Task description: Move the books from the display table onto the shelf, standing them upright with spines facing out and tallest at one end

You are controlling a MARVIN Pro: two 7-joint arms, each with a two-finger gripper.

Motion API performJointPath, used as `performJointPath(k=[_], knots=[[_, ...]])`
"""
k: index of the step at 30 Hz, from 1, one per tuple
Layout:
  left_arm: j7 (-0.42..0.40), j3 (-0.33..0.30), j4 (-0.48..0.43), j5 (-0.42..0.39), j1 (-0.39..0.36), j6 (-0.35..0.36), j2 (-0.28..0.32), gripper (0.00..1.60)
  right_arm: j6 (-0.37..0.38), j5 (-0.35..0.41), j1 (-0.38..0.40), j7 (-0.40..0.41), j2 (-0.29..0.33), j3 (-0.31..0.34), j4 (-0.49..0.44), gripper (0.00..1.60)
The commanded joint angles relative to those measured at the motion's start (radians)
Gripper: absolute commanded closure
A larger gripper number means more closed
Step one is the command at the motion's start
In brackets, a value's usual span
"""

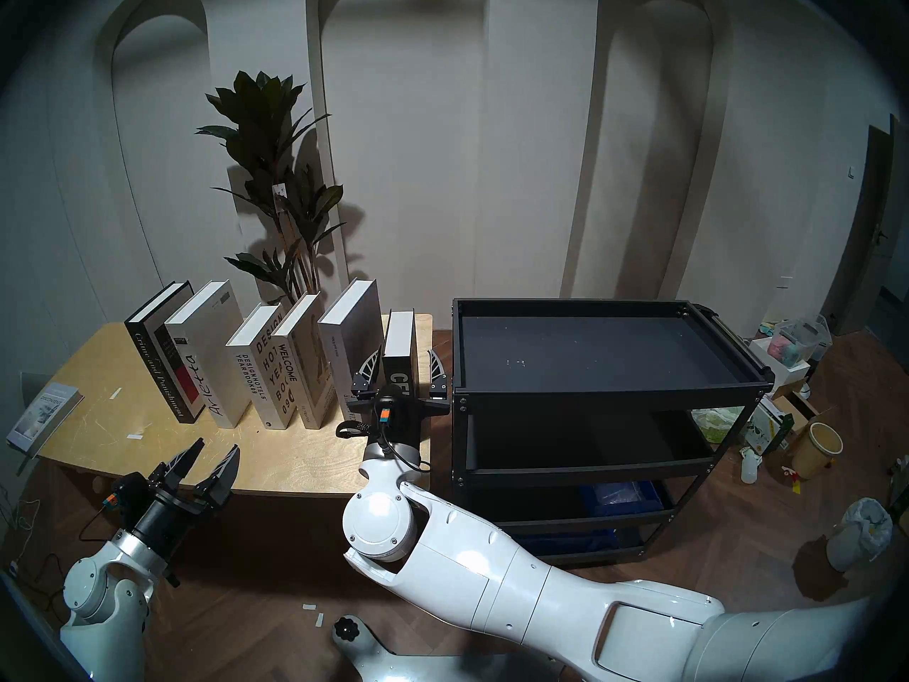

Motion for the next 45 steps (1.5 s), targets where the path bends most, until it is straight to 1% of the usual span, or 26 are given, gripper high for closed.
performJointPath(k=[1, 11, 18, 19, 20, 21, 22, 23, 26, 29, 33, 36, 37, 38, 39, 40, 43, 44, 45], knots=[[0.002, -0.003, -0.016, 0.002, 0.001, -0.001, 0.000, 0.00, -0.018, 0.004, 0.043, 0.020, -0.056, 0.002, 0.032, 0.00], [0.003, -0.003, -0.016, 0.003, 0.001, -0.001, 0.000, 0.00, -0.047, 0.046, 0.081, 0.044, -0.091, 0.029, 0.141, 0.00], [0.002, -0.003, -0.015, 0.002, 0.001, -0.001, 0.000, 0.00, -0.055, 0.060, 0.107, 0.053, -0.108, 0.040, 0.183, 0.00], [0.002, -0.003, -0.015, 0.002, 0.001, -0.001, 0.000, 0.00, -0.058, 0.063, 0.112, 0.055, -0.111, 0.041, 0.193, 0.27], [0.002, -0.003, -0.015, 0.002, 0.001, -0.001, 0.000, 0.00, -0.058, 0.063, 0.112, 0.055, -0.111, 0.041, 0.193, 0.27], [0.002, -0.003, -0.015, 0.002, 0.001, -0.001, 0.000, 0.00, -0.059, 0.063, 0.114, 0.056, -0.112, 0.041, 0.197, 0.79], [0.002, -0.003, -0.015, 0.002, 0.001, -0.001, 0.000, 0.00, -0.065, 0.063, 0.117, 0.057, -0.113, 0.040, 0.202, 1.46], [0.002, -0.003, -0.016, 0.003, 0.001, -0.001, 0.000, 0.00, -0.064, 0.063, 0.118, 0.057, -0.114, 0.040, 0.204, 1.60], [0.002, -0.003, -0.016, 0.003, 0.001, -0.001, 0.000, 0.00, -0.068, 0.065, 0.120, 0.056, -0.114, 0.039, 0.209, 1.60], [0.002, -0.003, -0.016, 0.003, 0.001, -0.001, 0.000, 0.00, -0.072, 0.054, 0.115, 0.043, -0.101, 0.037, 0.188, 1.60], [0.002, -0.003, -0.015, 0.002, 0.001, -0.002, 0.000, 0.00, -0.073, 0.029, 0.111, 0.014, -0.065, 0.039, 0.116, 1.60], [0.001, -0.003, -0.014, 0.002, 0.000, -0.002, 0.001, 0.00, -0.084, 0.009, 0.122, -0.014, -0.048, 0.047, 0.084, 1.60], [0.001, -0.003, -0.014, 0.002, 0.000, -0.002, 0.001, 0.00, -0.074, 0.003, 0.123, -0.022, -0.030, 0.050, 0.052, 1.60], [0.000, -0.003, -0.013, 0.002, 0.000, -0.002, 0.001, 0.00, -0.073, -0.020, 0.136, -0.037, -0.013, 0.050, 0.040, 1.60], [0.000, -0.002, -0.013, 0.002, 0.000, -0.002, 0.001, 0.00, -0.068, -0.027, 0.137, -0.042, 0.000, 0.051, 0.025, 1.60], [0.000, -0.002, -0.013, 0.002, 0.000, -0.002, 0.001, 0.00, -0.068, -0.027, 0.137, -0.042, 0.000, 0.051, 0.025, 1.60], [-0.001, -0.002, -0.012, 0.001, -0.001, -0.002, 0.001, 0.00, -0.065, -0.053, 0.140, -0.054, 0.052, 0.056, -0.019, 1.60], [-0.001, -0.002, -0.011, 0.001, -0.001, -0.002, 0.001, 0.00, -0.070, -0.057, 0.144, -0.061, 0.060, 0.063, -0.019, 1.60], [-0.001, -0.002, -0.011, 0.001, -0.002, -0.002, 0.001, 0.00, -0.069, -0.062, 0.146, -0.063, 0.081, 0.070, -0.042, 1.60]])
